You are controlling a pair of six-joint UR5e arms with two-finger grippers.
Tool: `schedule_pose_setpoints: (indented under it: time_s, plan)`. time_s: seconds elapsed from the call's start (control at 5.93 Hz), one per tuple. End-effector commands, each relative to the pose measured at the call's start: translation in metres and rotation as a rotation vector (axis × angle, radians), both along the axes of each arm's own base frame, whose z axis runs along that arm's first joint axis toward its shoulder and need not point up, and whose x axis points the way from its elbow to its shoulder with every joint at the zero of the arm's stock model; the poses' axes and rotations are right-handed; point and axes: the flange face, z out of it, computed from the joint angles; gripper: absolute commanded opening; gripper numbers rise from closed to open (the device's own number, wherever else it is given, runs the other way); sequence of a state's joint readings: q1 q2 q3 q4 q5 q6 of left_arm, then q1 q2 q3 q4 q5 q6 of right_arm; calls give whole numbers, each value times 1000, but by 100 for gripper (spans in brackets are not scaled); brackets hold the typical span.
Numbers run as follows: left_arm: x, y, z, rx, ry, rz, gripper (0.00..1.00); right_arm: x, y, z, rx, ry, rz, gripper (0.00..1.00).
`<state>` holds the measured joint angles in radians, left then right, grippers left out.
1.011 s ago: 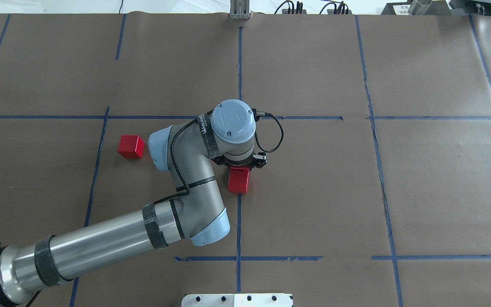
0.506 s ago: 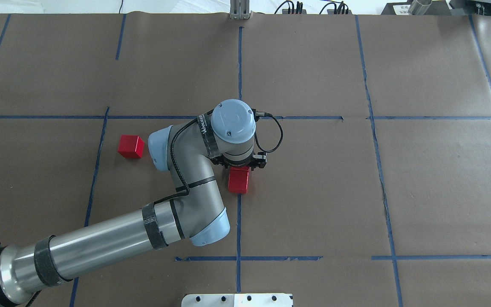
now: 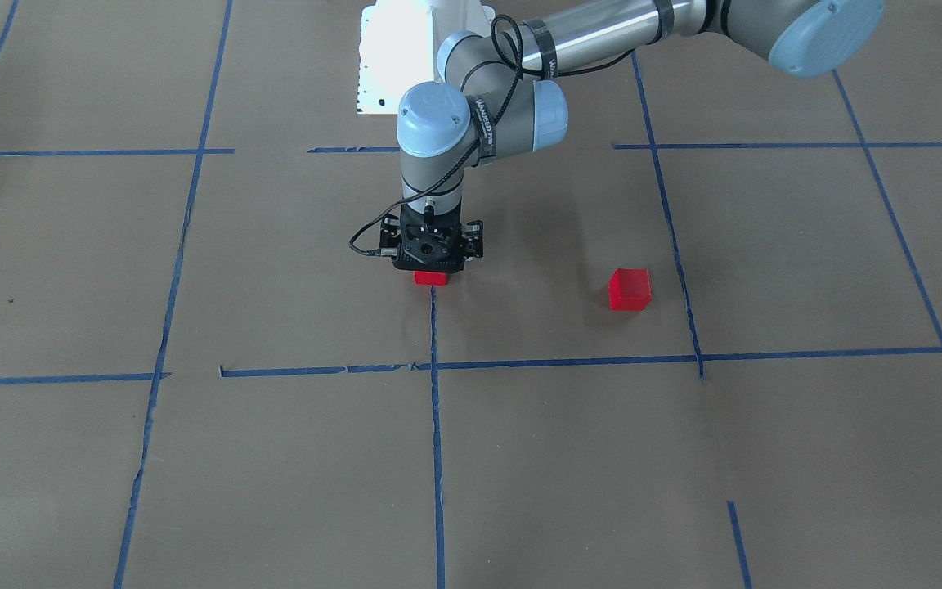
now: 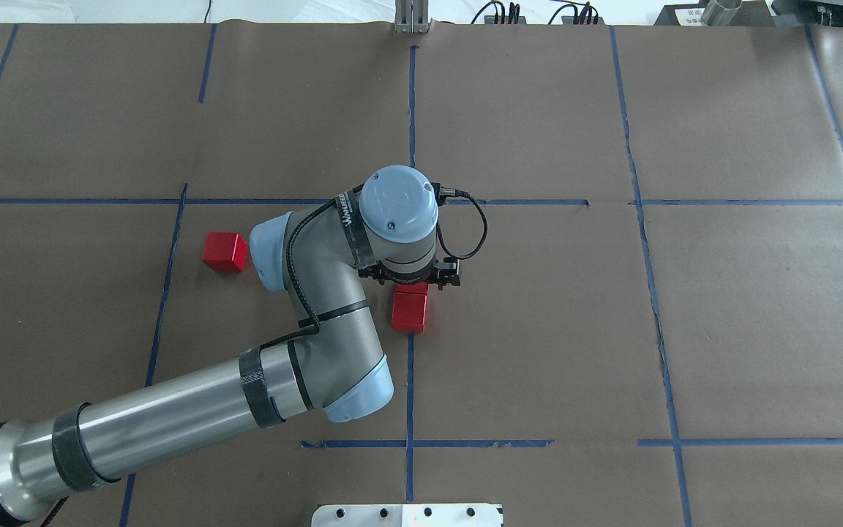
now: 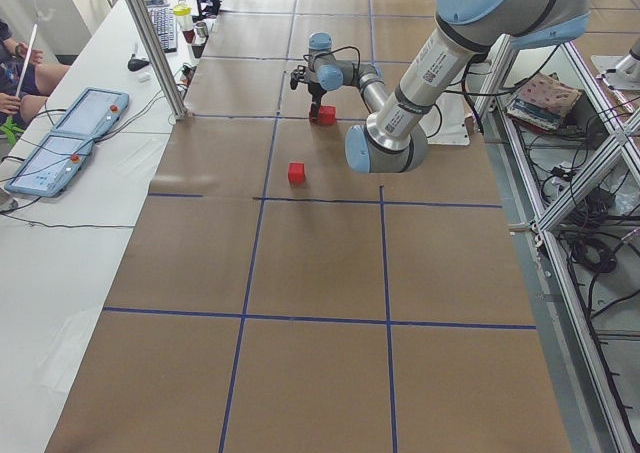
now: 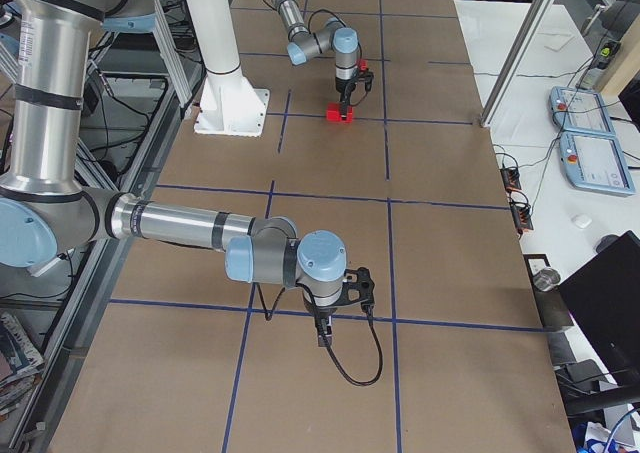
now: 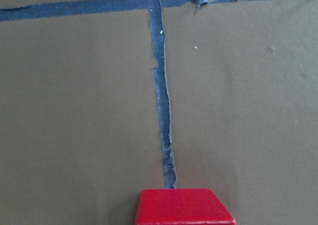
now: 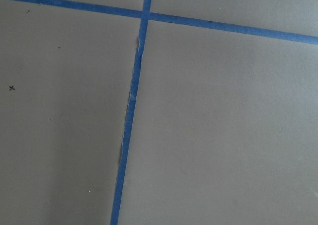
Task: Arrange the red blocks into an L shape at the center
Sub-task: 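Open the left gripper and move it back to the remaining red cube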
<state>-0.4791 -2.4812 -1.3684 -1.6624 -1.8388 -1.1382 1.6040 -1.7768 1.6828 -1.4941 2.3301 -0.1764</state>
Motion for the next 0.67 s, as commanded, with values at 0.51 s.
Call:
schedule_pose_setpoints:
  time_s: [0.51]
  plan:
    - [-232,-80,121,83,-55,109,100,0,-1,-1,2,-1,0,100]
